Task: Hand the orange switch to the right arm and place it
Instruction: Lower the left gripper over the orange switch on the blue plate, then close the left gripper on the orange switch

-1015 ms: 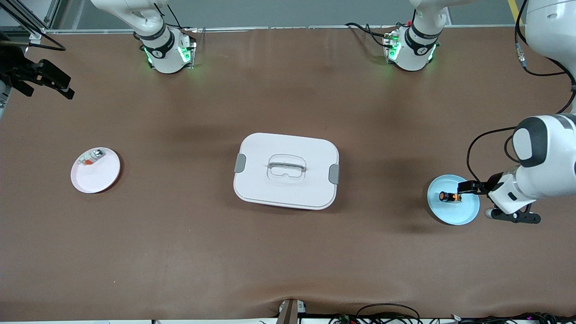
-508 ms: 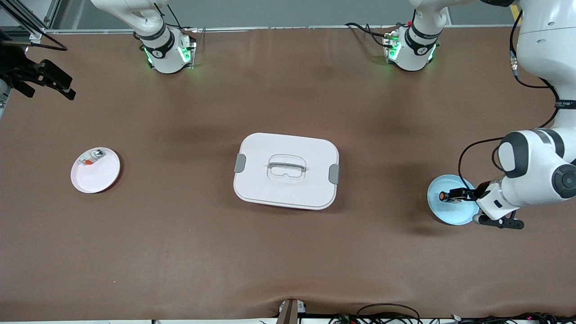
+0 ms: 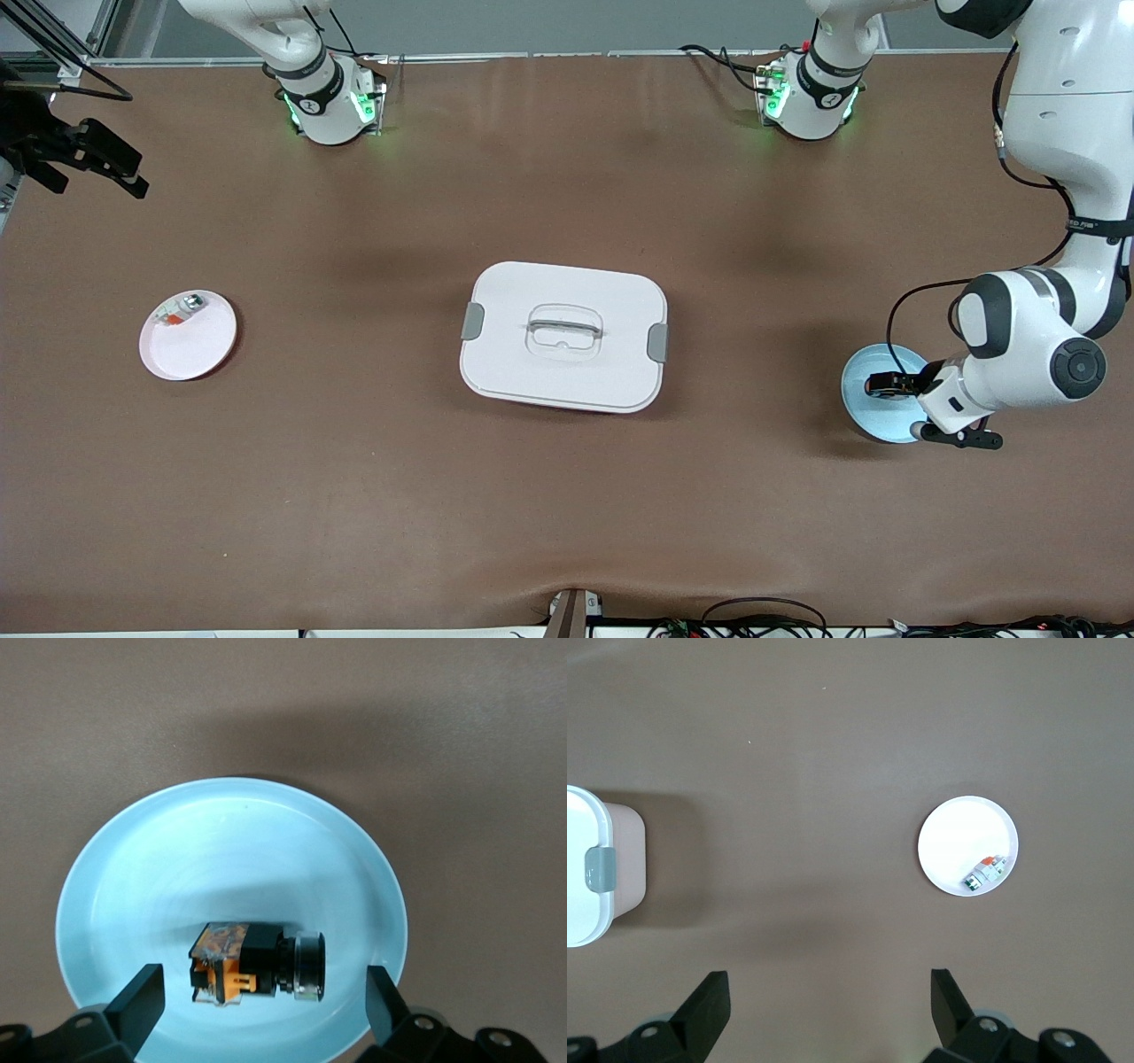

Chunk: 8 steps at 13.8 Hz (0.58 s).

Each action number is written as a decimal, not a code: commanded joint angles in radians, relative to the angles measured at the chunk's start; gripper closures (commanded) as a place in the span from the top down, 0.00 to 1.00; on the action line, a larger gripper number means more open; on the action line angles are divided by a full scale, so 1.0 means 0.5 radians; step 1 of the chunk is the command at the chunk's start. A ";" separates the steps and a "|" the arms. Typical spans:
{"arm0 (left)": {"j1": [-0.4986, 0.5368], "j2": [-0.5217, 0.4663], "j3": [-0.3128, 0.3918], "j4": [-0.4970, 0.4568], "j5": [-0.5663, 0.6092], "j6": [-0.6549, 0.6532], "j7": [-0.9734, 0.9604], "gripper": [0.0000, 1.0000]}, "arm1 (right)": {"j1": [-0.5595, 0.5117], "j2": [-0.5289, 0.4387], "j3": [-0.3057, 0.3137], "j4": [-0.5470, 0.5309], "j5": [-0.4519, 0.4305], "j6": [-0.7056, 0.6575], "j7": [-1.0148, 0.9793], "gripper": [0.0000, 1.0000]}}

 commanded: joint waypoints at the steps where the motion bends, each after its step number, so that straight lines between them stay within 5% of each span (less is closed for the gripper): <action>1: 0.008 0.016 -0.002 -0.030 0.059 0.054 0.042 1.00 | 0.000 0.012 0.000 0.026 -0.010 -0.008 0.009 1.00; 8: 0.033 0.050 -0.005 -0.091 0.087 0.137 0.039 1.00 | 0.000 0.012 0.000 0.026 -0.013 -0.024 0.009 1.00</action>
